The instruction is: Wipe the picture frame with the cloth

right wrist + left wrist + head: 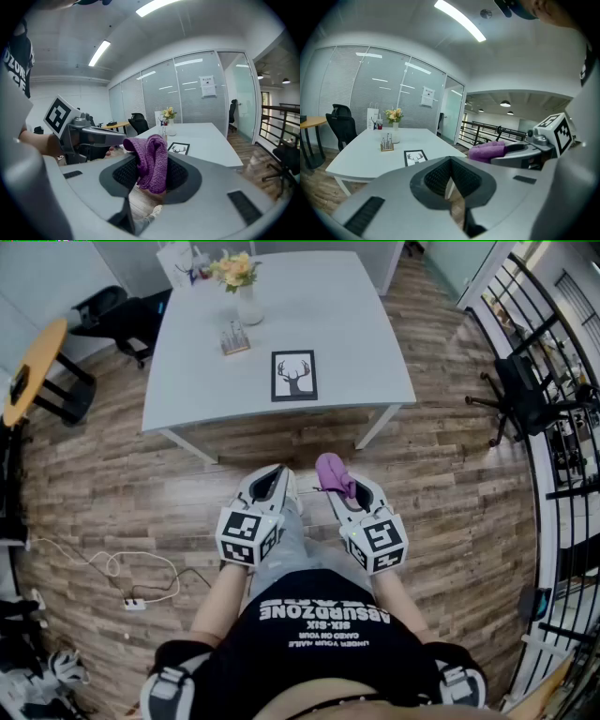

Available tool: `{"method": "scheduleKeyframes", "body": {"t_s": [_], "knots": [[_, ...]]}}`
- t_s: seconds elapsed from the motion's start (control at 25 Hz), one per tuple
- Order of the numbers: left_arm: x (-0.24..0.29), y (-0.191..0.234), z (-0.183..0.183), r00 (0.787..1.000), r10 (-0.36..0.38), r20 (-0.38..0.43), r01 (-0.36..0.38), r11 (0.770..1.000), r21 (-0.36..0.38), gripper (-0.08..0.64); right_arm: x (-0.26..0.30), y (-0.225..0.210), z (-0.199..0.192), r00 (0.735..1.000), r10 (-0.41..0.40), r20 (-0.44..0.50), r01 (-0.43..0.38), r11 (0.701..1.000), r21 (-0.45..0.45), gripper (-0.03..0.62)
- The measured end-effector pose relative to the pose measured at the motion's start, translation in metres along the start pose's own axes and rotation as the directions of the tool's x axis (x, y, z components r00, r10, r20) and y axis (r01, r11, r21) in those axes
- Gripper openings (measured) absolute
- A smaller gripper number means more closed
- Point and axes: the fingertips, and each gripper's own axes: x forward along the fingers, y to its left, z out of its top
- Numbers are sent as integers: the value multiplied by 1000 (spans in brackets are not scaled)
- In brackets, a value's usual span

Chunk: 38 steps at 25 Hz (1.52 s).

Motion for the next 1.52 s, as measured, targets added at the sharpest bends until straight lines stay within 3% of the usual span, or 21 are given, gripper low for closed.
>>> {"method": "scheduleKeyframes", "body": {"t_s": [0.4,1.08,1.28,1.52], "knots": [[34,32,8,1000,5,-24,-5,1000,-11,15,37,-22,18,1000,7,4,-7,1000,-10,132],[139,132,28,993,37,-116,-45,997,-62,15,159,-93,62,996,71,-54,-73,997,-25,133],[161,176,36,989,61,-133,-72,994,-78,15,197,-111,78,998,41,-51,-45,996,-80,133],[195,217,33,981,26,-192,-38,998,-60,15,254,-142,81,997,5,-72,-12,995,-100,133]]}}
